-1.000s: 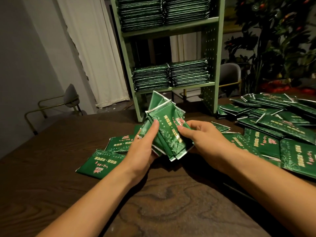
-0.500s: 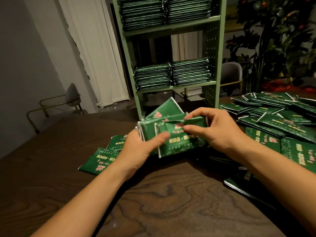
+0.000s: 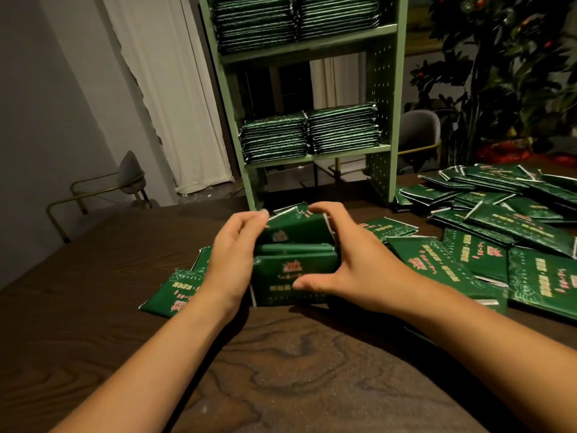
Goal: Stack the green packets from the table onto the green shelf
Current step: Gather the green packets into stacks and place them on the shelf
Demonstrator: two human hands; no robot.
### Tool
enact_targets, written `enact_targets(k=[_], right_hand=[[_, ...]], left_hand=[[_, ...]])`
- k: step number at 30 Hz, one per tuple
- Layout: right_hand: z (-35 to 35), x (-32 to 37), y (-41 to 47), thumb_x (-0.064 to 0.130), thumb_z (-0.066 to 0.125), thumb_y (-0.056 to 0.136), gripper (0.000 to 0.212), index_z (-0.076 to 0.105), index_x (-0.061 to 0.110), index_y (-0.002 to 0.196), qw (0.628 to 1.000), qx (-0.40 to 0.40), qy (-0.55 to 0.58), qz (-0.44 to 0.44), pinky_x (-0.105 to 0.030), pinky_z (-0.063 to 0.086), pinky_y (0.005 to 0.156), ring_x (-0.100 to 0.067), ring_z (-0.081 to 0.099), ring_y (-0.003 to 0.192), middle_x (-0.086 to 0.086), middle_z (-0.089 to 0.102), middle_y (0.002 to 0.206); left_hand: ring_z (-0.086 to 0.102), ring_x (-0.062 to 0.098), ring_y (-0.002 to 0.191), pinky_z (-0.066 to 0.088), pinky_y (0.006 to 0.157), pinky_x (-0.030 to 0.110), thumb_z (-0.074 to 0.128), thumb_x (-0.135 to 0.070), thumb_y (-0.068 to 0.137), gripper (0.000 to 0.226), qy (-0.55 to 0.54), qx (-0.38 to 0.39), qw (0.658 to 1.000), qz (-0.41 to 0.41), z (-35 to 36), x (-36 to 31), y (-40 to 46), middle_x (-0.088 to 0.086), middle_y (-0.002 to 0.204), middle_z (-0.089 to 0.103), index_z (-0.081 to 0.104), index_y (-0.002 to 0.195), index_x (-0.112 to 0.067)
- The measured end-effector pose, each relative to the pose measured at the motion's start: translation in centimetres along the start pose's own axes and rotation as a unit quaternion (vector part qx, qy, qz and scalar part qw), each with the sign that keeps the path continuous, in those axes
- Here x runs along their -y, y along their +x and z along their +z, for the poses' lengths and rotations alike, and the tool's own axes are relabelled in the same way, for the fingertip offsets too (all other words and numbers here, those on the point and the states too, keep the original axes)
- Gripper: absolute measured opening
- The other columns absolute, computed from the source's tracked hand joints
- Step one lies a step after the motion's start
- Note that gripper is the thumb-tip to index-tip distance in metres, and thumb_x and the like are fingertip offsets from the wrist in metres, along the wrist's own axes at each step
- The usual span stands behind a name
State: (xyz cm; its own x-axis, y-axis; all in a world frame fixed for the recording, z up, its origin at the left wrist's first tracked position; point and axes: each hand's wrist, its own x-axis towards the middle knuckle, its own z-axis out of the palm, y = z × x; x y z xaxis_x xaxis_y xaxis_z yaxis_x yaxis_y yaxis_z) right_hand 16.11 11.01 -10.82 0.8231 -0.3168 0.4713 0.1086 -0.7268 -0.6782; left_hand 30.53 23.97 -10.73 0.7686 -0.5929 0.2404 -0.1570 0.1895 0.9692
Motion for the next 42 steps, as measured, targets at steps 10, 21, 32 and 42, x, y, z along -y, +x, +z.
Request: enact_targets(k=[10,21,32,42], right_hand=[[0.3,-1.0,-0.2,0.044,0.081,0.076,0.071,0.043,0.032,0.135,0.981,0.071,-0.176,-0.048,-0.040,0.048,0.098,-0.012,0.052,0.115,0.011,0.051,0.122],[-0.9,0.2,0.5,0.016,0.072,0.084,0.052,0.048,0.026,0.129,0.983,0.112,-0.143,0.017,-0.037,0.046,0.098,-0.013,0.054,0.110,0.005,0.054,0.119],[-6.9,2.8,2.0,0.017,0.078,0.087,0.054,0.051,0.039,0.129,0.991,0.090,-0.004,0.096,-0.030,0.059,0.077,-0.005,0.066,0.080,0.008,0.064,0.117],[-12.7,6.3,4.3,0.044,0.079,0.081,0.052,0.050,0.051,0.123,0.995,0.041,-0.046,0.083,-0.041,0.051,0.099,-0.015,0.061,0.106,0.014,0.055,0.134]], left_hand=[[0.067,0.019,0.078,0.053,0.070,0.040,0.063,-0.021,0.097,0.016,0.072,-0.011,0.997,0.036,1.2,1.7,-0.1,-0.002,0.079,0.069,0.069,0.083,-0.020],[0.071,0.013,0.084,0.055,0.078,0.036,0.067,-0.046,0.090,0.020,0.107,0.074,0.991,0.030,0.6,0.6,-0.3,-0.004,0.085,0.073,0.070,0.083,-0.027],[0.068,0.001,0.107,0.054,0.098,0.026,0.081,-0.017,0.084,0.051,0.254,0.219,0.941,0.041,-0.6,-5.7,0.7,-0.011,0.118,0.073,0.059,0.130,-0.023],[0.072,0.004,0.088,0.057,0.084,0.029,0.079,-0.033,0.086,0.043,0.285,0.208,0.932,0.082,0.6,-11.4,1.8,-0.013,0.100,0.076,0.058,0.122,-0.023]])
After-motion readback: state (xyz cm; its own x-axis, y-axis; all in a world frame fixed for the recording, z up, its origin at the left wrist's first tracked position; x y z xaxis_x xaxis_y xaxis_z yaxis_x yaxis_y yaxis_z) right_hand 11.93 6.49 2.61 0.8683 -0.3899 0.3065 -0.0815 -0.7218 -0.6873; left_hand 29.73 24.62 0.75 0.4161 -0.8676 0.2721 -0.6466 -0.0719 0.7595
